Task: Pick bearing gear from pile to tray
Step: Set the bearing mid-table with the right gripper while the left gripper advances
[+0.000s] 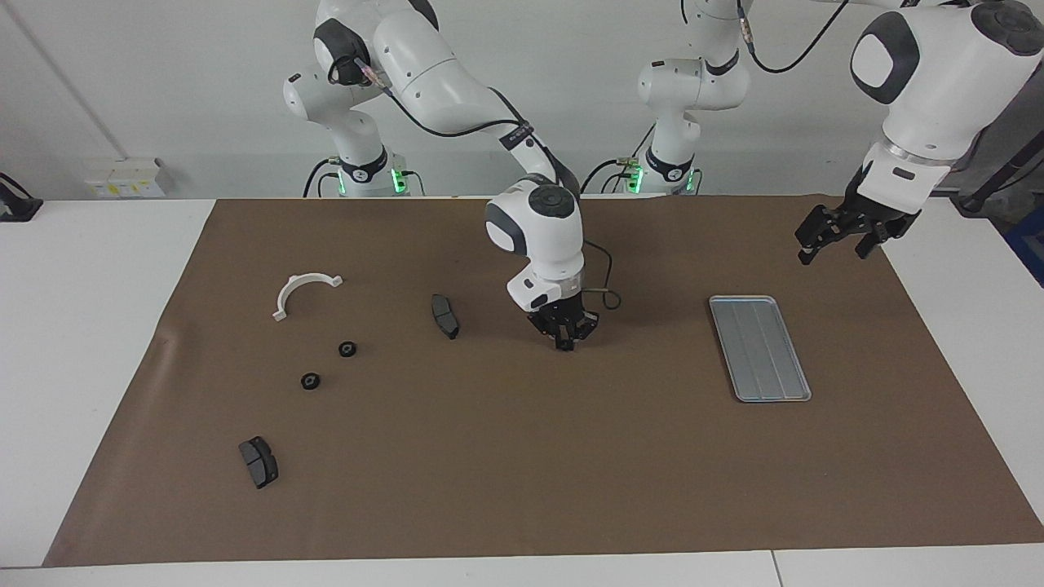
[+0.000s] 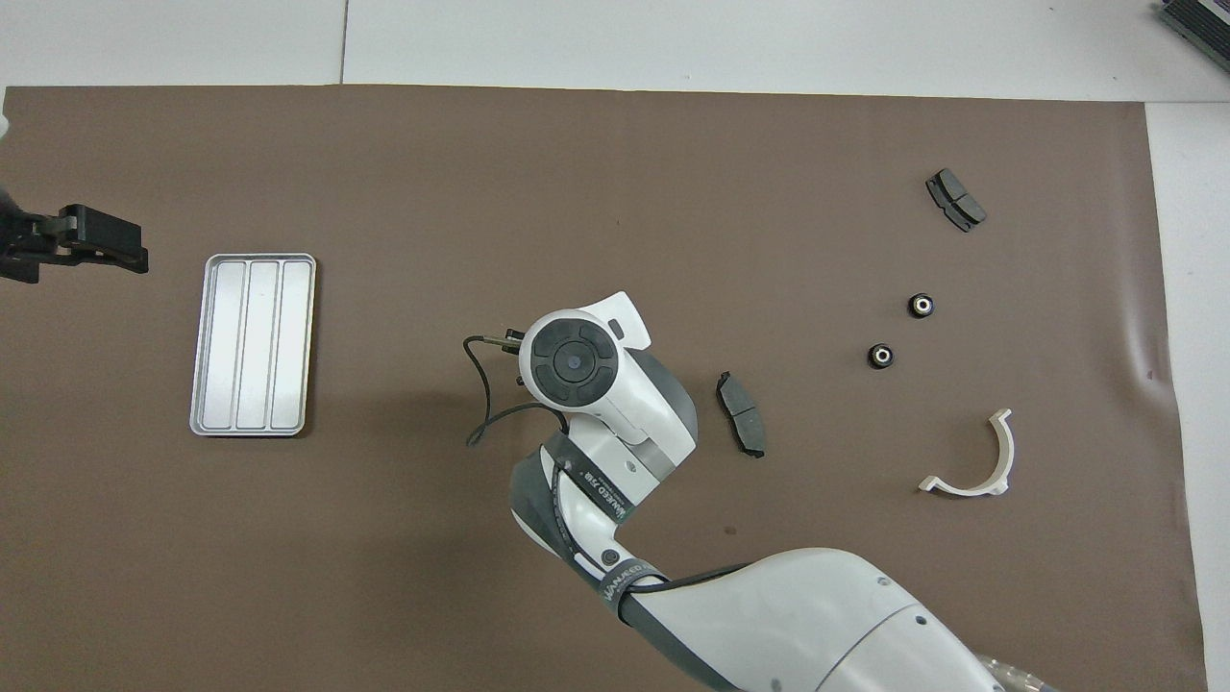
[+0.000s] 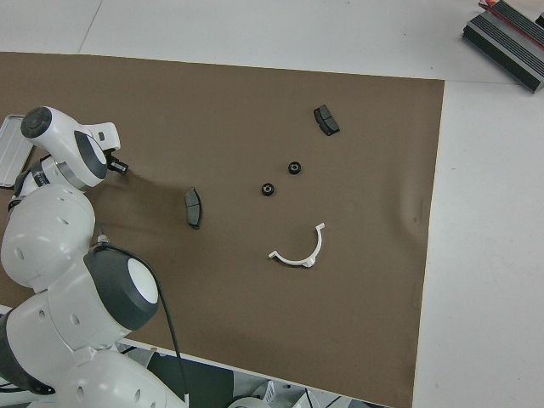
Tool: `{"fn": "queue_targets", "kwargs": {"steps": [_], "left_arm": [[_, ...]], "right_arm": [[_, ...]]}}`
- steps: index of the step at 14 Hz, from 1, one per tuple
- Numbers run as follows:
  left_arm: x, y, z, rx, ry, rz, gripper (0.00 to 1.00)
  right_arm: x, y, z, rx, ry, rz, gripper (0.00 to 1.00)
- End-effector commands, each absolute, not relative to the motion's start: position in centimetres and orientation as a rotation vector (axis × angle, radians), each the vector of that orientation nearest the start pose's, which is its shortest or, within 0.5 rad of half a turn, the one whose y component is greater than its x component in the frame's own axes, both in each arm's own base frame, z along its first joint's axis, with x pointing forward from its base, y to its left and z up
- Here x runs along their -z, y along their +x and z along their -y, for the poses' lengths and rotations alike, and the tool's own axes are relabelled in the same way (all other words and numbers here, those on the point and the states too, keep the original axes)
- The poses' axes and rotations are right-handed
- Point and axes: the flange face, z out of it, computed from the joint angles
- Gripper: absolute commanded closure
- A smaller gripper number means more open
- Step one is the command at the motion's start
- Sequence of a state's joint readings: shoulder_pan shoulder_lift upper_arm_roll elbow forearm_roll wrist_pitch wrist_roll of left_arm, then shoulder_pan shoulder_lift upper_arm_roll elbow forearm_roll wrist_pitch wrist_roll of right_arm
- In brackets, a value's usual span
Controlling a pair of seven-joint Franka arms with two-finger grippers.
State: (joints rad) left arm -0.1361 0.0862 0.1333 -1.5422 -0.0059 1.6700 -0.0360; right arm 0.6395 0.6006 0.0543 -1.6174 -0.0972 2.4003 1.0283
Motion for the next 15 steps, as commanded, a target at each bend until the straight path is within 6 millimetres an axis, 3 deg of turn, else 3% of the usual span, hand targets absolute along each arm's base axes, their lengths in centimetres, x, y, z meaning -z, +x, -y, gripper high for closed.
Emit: {"fn": "queue_targets", "kwargs": {"steps": [1, 2, 3, 4, 6, 8, 10, 13, 15], "left_arm": [[-60.4, 58.3, 0.9, 0.056, -3.140, 0.046, 0.00], [-60.4, 58.1, 1.4, 0.056, -3.143, 0.032, 0.00], [-59.8, 57.9, 1.5, 0.037, -3.144, 0.020, 0.00], [-59.2, 57.0, 1.2, 0.022, -3.147, 0.028, 0.00], [-58.9, 56.8, 0.7, 0.017, -3.148, 0.030, 0.00], [-58.8, 56.7, 0.4, 0.014, -3.150, 0.040, 0.00], [-58.9, 57.0, 0.5, 0.046, -3.154, 0.044, 0.00], [-58.8, 57.2, 1.7, 0.072, -3.155, 0.041, 0.00], [-58.6, 57.2, 4.3, 0.092, -3.158, 0.056, 0.00]], "right_arm": [[-30.0, 54.2, -44.4, 0.246, -3.015, -0.416, 0.97], [-30.0, 54.2, -44.4, 0.245, -3.016, -0.417, 0.56], [-30.1, 54.2, -44.4, 0.244, -3.017, -0.422, 0.01], [-30.4, 54.3, -44.5, 0.248, -3.017, -0.421, 0.00], [-33.5, 55.1, -42.9, 0.276, -3.006, -0.453, 0.00], [-38.3, 57.2, -38.1, 0.305, -2.994, -0.541, 0.00], [-41.0, 58.4, -33.1, 0.333, -3.008, -0.522, 0.00], [-42.6, 60.1, -25.1, 0.315, -3.098, -0.340, 0.00], [-41.9, 61.2, -20.2, 0.253, -3.160, -0.179, 0.00]]}}
